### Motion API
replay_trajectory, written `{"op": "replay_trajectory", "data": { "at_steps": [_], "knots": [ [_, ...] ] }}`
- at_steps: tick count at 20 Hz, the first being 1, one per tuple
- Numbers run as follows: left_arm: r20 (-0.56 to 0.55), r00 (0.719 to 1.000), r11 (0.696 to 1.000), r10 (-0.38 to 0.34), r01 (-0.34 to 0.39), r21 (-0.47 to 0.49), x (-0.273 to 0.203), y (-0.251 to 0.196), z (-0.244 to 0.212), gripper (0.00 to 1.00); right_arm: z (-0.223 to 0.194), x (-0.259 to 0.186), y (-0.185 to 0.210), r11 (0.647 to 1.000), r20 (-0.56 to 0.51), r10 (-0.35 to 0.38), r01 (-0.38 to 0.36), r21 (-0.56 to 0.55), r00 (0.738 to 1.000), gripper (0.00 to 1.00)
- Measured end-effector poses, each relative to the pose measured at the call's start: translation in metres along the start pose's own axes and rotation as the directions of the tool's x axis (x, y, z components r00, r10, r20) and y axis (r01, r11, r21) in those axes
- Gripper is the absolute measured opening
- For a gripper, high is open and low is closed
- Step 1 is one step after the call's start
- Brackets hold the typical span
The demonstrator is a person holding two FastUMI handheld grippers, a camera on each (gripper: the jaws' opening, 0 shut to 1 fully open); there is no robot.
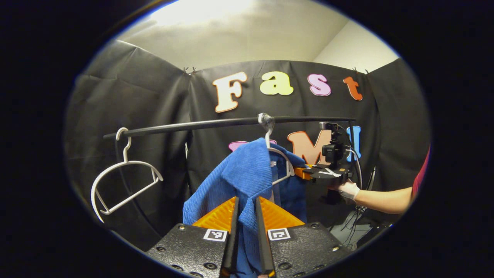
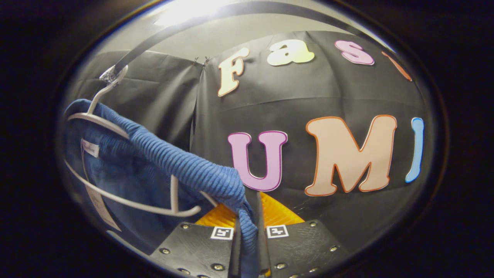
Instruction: Grasp the clothes on the hanger with both hands and then place them into the laundry hamper below.
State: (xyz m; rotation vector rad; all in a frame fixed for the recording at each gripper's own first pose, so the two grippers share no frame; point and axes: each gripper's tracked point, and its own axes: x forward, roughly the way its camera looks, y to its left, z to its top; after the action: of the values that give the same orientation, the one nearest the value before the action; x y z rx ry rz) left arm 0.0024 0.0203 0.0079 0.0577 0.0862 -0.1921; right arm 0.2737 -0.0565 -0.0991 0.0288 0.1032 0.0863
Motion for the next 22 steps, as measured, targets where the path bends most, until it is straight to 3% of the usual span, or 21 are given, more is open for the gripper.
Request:
{"op": "replay_trajectory", "data": {
  "at_steps": [1, 4, 11, 17, 22],
  "knots": [
    [0.020, 1.000, 1.000, 0.010, -0.011, 0.023, 0.003, 0.000, 0.003, 0.26, 0.002, 0.000, -0.002, 1.000, 0.006, -0.005, 0.005, 0.007, 1.000, 0.17],
    [-0.001, 0.999, 0.999, 0.042, -0.042, 0.003, 0.023, 0.005, -0.015, 0.02, 0.010, -0.003, -0.009, 1.000, 0.018, -0.013, 0.012, 0.029, 1.000, 0.17],
    [-0.031, 0.999, 0.998, 0.027, -0.029, -0.050, 0.017, -0.027, -0.030, 0.01, 0.015, -0.013, -0.012, 1.000, 0.022, -0.008, 0.008, 0.014, 1.000, 0.17],
    [-0.070, 0.993, 0.992, 0.090, -0.096, -0.079, 0.022, -0.035, -0.050, 0.73, 0.009, -0.018, -0.004, 1.000, 0.000, 0.021, -0.021, -0.002, 1.000, 0.17],
    [-0.095, 0.979, 0.980, 0.180, -0.187, -0.072, 0.032, -0.033, -0.074, 0.71, 0.007, -0.019, -0.001, 0.999, -0.019, 0.054, -0.054, 0.000, 0.998, 0.17]
  ]
}}
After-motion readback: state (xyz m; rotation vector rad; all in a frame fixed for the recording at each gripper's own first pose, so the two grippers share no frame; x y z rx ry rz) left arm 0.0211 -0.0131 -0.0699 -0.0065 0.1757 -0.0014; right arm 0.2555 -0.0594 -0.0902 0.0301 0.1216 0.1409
